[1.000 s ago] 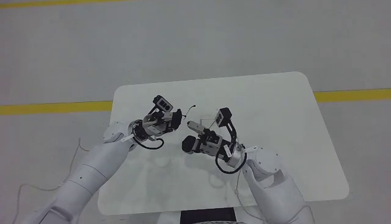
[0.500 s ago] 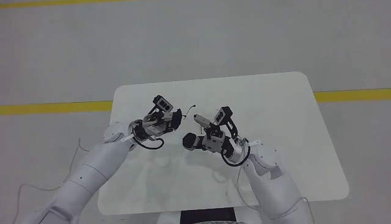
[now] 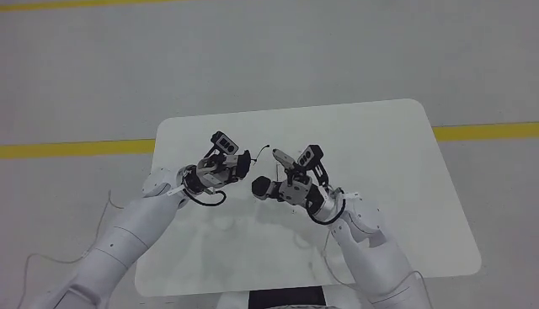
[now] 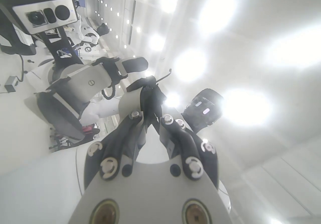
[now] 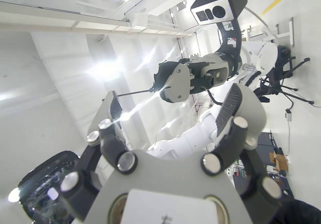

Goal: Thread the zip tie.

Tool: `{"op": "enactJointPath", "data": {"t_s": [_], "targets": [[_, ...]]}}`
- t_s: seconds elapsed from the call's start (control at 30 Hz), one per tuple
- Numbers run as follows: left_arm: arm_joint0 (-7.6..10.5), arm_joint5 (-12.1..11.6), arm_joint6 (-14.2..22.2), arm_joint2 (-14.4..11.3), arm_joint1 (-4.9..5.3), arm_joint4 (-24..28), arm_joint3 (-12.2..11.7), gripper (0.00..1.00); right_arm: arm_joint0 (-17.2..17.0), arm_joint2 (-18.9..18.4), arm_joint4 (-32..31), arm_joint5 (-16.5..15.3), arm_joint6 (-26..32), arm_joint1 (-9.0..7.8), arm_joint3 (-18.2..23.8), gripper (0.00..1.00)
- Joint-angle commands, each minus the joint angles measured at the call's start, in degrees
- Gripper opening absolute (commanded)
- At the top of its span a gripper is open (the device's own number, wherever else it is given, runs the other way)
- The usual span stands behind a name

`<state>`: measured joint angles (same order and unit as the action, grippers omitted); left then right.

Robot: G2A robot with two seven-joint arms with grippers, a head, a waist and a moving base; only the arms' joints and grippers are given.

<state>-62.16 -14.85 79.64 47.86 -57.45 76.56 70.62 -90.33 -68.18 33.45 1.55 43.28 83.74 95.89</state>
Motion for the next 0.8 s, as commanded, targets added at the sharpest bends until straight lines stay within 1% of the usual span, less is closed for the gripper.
{"op": "enactJointPath", "data": {"t_s": [0.0, 0.07, 0.13, 0.17, 0.33, 0.53, 0.67, 0.77], "targets": [[0.00, 0.00, 0.00, 0.00, 0.00, 0.00, 0.00, 0.00, 0.31, 0.36, 0.21, -0.27, -0.34, -0.05, -0.41, 1.00], [0.00, 0.00, 0.00, 0.00, 0.00, 0.00, 0.00, 0.00, 0.59, 0.73, 0.63, -0.57, -0.40, -0.12, -0.79, 0.74], [0.00, 0.00, 0.00, 0.00, 0.00, 0.00, 0.00, 0.00, 0.76, 1.07, 0.80, -0.74, -0.51, -0.20, -1.01, 0.52], [0.00, 0.00, 0.00, 0.00, 0.00, 0.00, 0.00, 0.00, 0.84, 1.30, 0.89, -0.83, -0.60, -0.25, -1.00, 0.49], [0.00, 0.00, 0.00, 0.00, 0.00, 0.00, 0.00, 0.00, 0.86, 1.75, 1.49, -1.78, -1.08, -0.47, -0.98, 0.42], [0.00, 0.00, 0.00, 0.00, 0.00, 0.00, 0.00, 0.00, 0.95, 2.39, 1.68, -3.26, -2.11, -0.71, -1.40, 0.37], [0.00, 0.00, 0.00, 0.00, 0.00, 0.00, 0.00, 0.00, 0.94, 2.97, 1.37, -4.15, -2.67, -0.87, -1.19, 0.36], [0.00, 0.00, 0.00, 0.00, 0.00, 0.00, 0.00, 0.00, 0.75, 3.36, 1.37, -5.59, -2.95, -0.97, -1.02, 0.36]]}}
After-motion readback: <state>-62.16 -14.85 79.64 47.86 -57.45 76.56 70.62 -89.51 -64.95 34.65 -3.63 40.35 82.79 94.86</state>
